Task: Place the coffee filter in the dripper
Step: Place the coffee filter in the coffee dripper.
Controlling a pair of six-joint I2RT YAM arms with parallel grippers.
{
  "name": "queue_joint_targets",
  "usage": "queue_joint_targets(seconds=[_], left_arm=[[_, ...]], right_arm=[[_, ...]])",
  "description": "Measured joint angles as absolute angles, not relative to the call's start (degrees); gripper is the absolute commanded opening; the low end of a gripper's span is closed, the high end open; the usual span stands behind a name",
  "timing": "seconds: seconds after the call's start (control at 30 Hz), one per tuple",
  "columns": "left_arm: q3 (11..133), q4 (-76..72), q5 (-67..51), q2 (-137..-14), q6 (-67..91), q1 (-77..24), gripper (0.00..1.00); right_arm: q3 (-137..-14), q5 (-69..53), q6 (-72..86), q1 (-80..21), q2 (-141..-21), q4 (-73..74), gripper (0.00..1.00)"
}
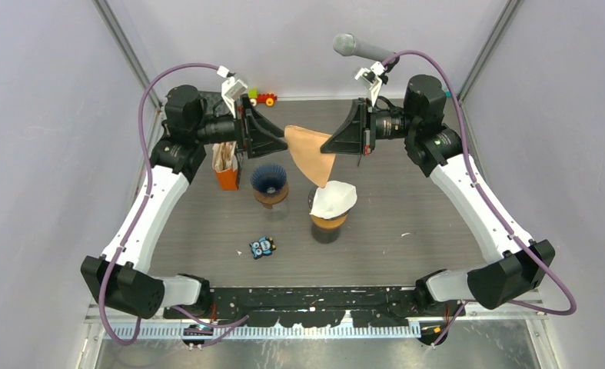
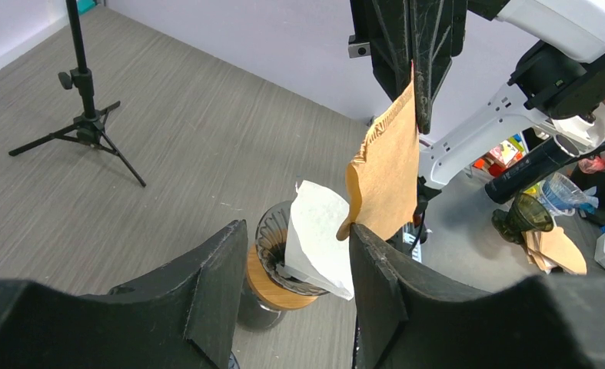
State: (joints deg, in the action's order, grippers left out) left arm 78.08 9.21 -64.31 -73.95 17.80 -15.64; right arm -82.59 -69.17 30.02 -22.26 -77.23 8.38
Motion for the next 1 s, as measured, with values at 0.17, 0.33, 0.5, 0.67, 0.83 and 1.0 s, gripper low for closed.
queue_joint_targets(seconds=[0.17, 0.33, 0.5, 0.67, 0.83, 1.0], left_arm=[[78.1, 9.8, -64.4, -73.8, 16.1, -15.6, 0.51], [78.1, 11.3, -64.0, -73.1, 14.1, -15.6, 0.51], [78.5, 11.5, -63.6, -72.8, 13.3, -15.6, 0.51], [78.5, 11.3, -63.8, -72.8, 14.6, -15.6, 0.51], [78.5, 10.3, -64.6, -72.8, 16.6, -16.0, 0.52], [78.5, 9.5, -65.0, -72.8, 17.6, -16.5, 0.51]], right_arm=[[-82.6, -69.2, 30.2, -22.1, -77.2, 8.2, 0.00], [-82.2, -69.2, 30.2, -22.0, -77.2, 7.8, 0.01], [-81.7, -69.2, 30.3, -21.9, -77.2, 7.7, 0.00], [-81.7, -69.2, 30.4, -21.9, -77.2, 7.7, 0.01], [-81.7, -69.1, 30.6, -21.9, -77.2, 7.4, 0.00], [-81.7, -69.1, 31.2, -21.9, -77.2, 6.8, 0.01]])
